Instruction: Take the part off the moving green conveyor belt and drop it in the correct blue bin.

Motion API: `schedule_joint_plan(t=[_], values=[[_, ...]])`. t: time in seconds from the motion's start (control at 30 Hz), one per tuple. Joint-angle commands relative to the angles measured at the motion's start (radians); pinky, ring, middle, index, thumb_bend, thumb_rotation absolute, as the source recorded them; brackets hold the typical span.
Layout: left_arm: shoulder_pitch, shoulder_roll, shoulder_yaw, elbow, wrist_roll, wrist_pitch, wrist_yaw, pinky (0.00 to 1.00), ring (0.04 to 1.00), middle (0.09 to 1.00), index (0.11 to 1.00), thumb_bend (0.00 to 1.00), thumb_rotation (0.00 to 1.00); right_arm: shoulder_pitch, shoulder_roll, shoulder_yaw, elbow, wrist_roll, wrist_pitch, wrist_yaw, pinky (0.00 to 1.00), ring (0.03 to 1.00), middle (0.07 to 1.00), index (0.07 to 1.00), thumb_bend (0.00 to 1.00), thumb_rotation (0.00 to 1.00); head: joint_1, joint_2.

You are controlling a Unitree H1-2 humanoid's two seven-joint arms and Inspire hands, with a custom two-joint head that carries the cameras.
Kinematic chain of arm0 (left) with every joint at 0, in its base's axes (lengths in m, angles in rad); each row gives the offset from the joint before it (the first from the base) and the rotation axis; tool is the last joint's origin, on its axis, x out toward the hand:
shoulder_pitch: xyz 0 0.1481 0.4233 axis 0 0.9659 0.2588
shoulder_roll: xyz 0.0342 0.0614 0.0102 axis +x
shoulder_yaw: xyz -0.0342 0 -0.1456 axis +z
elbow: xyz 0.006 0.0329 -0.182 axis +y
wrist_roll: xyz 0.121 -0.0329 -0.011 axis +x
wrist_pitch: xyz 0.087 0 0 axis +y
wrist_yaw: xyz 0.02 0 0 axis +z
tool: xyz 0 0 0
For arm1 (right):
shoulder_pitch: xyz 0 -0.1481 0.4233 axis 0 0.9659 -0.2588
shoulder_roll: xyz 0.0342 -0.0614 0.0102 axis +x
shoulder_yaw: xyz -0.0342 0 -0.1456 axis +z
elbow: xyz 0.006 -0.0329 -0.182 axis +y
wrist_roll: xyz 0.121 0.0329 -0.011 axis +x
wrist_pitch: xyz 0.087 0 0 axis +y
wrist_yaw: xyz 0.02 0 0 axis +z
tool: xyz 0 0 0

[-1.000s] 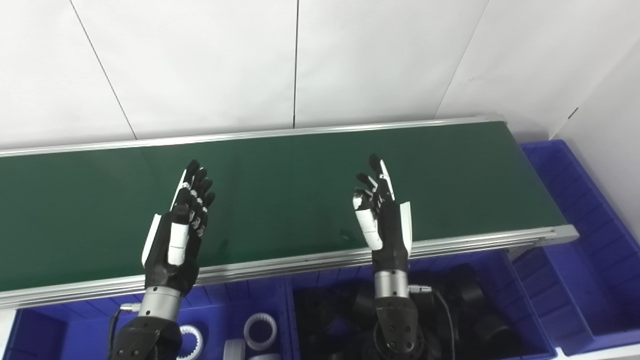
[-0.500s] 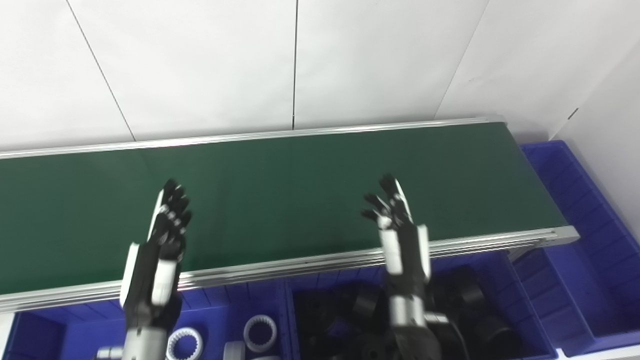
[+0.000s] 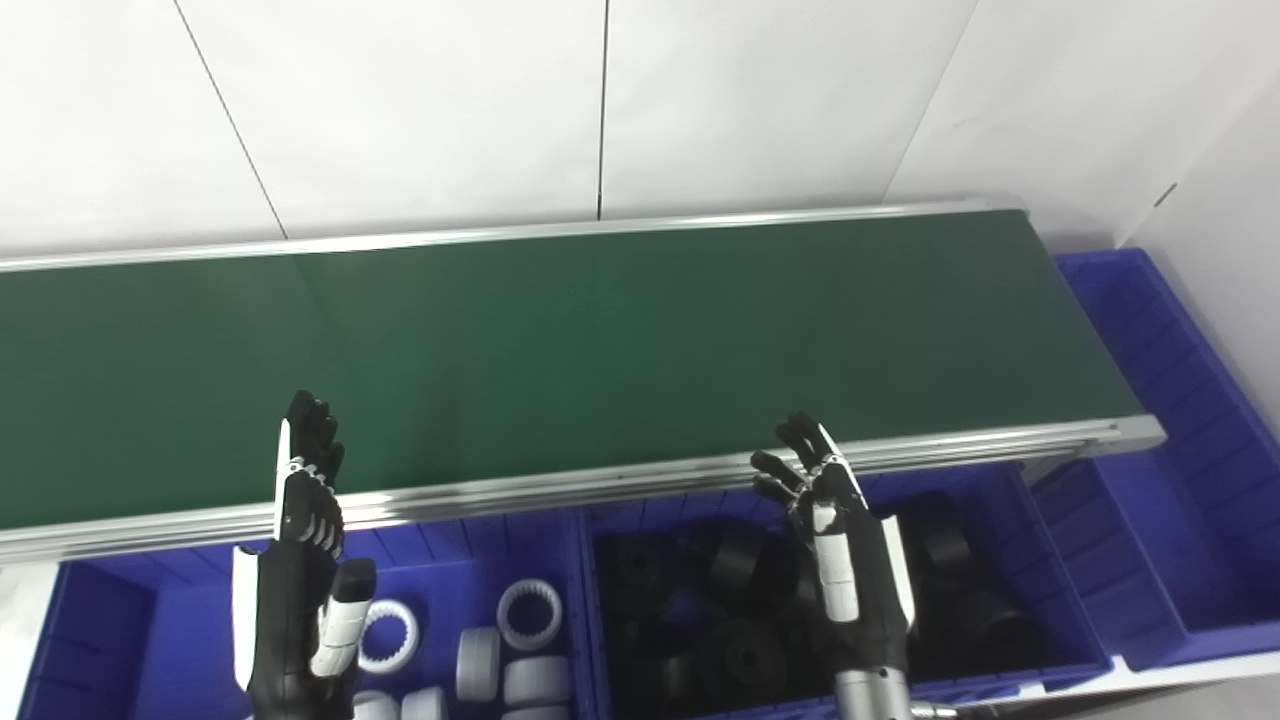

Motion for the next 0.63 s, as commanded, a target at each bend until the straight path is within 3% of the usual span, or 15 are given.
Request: schedule_joint_plan(t=[0.0,0.13,0.37,0.5,0.6], values=[[0.005,0.016,-0.018,-0.059,-0.026,0.026,-0.025,1.00,1.000,1.000,1.000,0.67,0.90,0.028,0.012,0.009,-0.046,-0.037,-0.084,0.005,0.78,0.818,0.899,0.896,0.84,0.90,0.000,0.002],[0.005,0.057,-0.038,-0.099,-0.040,0.088,-0.062,1.00,1.000,1.000,1.000,0.69,0.90,0.102,0.034,0.023,-0.076,-0.076,-0.123,-0.007,0.78,0.824,0.893,0.902,0.82,0.90,-0.050,0.029],[-0.053,0.101,-0.064,-0.075,-0.065,0.132,-0.114,0.98,0.986,0.996,1.000,0.68,0.89,0.171,0.077,0.025,-0.053,-0.123,-0.159,-0.042,0.76,0.823,0.904,0.913,0.76,0.91,-0.030,0.020],[-0.088,0.101,-0.060,-0.013,-0.089,0.114,-0.120,0.98,0.979,0.968,1.000,0.69,0.87,0.110,0.057,0.015,0.018,-0.136,-0.171,-0.045,0.75,0.820,0.904,0.916,0.76,0.90,0.036,-0.013],[-0.105,0.098,-0.049,0.034,-0.104,0.090,-0.113,0.95,0.958,0.932,1.000,0.69,0.87,0.052,0.026,0.013,0.085,-0.152,-0.176,-0.040,0.76,0.833,0.914,0.918,0.75,0.90,0.137,-0.033]])
